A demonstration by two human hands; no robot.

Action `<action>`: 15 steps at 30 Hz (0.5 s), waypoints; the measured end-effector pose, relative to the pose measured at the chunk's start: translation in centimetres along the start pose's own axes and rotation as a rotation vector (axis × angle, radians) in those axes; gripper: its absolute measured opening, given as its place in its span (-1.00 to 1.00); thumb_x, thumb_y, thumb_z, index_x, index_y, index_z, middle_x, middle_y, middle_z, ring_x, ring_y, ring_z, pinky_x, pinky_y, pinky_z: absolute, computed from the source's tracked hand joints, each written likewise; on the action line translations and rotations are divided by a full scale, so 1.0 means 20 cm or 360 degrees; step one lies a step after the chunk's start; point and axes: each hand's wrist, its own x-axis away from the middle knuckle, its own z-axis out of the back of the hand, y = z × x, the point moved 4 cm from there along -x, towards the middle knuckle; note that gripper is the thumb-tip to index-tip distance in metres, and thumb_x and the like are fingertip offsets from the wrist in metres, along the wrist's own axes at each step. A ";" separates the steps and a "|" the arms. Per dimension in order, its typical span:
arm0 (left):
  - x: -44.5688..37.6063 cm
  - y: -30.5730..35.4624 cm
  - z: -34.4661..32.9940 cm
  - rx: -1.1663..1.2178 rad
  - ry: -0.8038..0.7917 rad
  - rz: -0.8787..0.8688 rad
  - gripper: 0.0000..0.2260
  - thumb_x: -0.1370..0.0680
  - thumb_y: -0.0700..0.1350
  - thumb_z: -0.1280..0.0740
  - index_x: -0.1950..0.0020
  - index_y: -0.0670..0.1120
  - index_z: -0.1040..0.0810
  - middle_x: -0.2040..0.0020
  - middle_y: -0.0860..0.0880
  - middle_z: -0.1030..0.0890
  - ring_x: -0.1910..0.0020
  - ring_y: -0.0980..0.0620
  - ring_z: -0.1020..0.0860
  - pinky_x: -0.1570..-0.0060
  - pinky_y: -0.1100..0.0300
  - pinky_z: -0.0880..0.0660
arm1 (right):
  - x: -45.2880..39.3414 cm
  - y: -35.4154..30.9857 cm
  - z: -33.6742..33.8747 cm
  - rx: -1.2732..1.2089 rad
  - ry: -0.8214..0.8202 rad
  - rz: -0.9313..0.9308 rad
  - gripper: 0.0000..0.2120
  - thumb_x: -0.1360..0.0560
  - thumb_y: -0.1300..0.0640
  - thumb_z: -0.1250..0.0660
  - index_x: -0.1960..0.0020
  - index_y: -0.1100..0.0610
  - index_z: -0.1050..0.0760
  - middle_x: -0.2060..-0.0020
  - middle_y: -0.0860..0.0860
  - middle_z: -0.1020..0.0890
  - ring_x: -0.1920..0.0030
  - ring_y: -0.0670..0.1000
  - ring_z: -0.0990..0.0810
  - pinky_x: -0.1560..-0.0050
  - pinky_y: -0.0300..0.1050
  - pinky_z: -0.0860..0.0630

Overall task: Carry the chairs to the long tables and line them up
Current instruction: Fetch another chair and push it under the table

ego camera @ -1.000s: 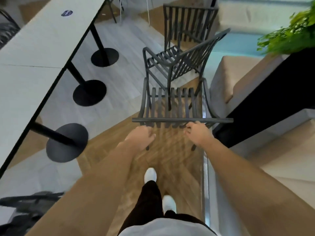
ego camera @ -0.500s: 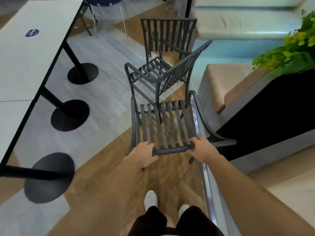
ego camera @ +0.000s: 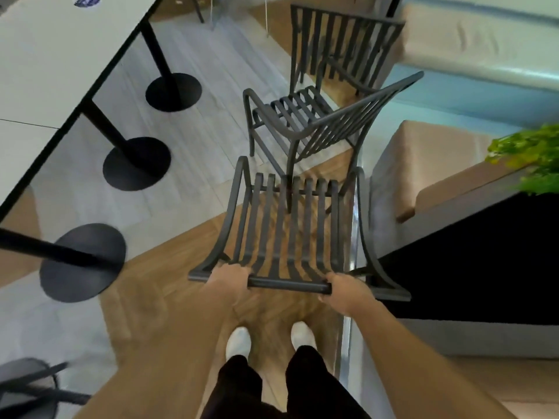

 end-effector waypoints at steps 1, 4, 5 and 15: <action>-0.01 0.02 -0.01 -0.0012 0.0009 0.0029 -0.70 -0.65 0.04 -0.26 -0.39 0.14 -0.50 -0.17 0.02 -0.62 -0.15 -0.05 -0.58 -0.07 0.06 -0.47 | -0.01 0.02 0.00 0.0012 -0.0011 0.0037 -0.63 -0.56 -0.16 -0.33 -0.29 -0.01 -0.47 -0.16 0.02 -0.59 -0.16 0.10 -0.59 -0.16 0.02 -0.54; 0.00 0.07 0.00 -0.0087 0.0030 0.0123 -0.69 -0.67 0.03 -0.23 -0.42 0.18 -0.47 -0.20 0.03 -0.62 -0.18 -0.05 -0.58 -0.02 0.05 -0.41 | -0.03 0.06 -0.01 0.0021 -0.0048 0.0118 -0.67 -0.58 -0.16 -0.31 -0.23 0.01 -0.47 -0.12 0.03 -0.60 -0.17 0.11 -0.59 -0.13 0.02 -0.54; 0.01 0.08 0.01 -0.0113 0.0045 0.0144 -0.67 -0.67 0.03 -0.22 -0.44 0.20 -0.46 -0.24 0.04 -0.62 -0.20 -0.04 -0.58 -0.03 0.05 -0.41 | -0.04 0.07 -0.01 0.0028 -0.0049 0.0136 -0.67 -0.59 -0.16 -0.31 -0.23 0.02 -0.47 -0.10 0.03 -0.61 -0.16 0.12 -0.59 -0.11 0.01 -0.54; 0.20 0.12 -0.12 -0.0004 0.0097 0.0272 -0.59 -0.66 -0.05 -0.21 -0.49 0.27 -0.42 -0.29 0.04 -0.62 -0.20 -0.03 -0.60 -0.06 0.08 -0.48 | 0.05 0.06 -0.08 0.0137 0.0006 0.0216 -0.69 -0.58 -0.17 -0.32 -0.24 -0.04 -0.51 -0.09 0.00 -0.67 -0.13 0.11 -0.64 -0.12 0.01 -0.56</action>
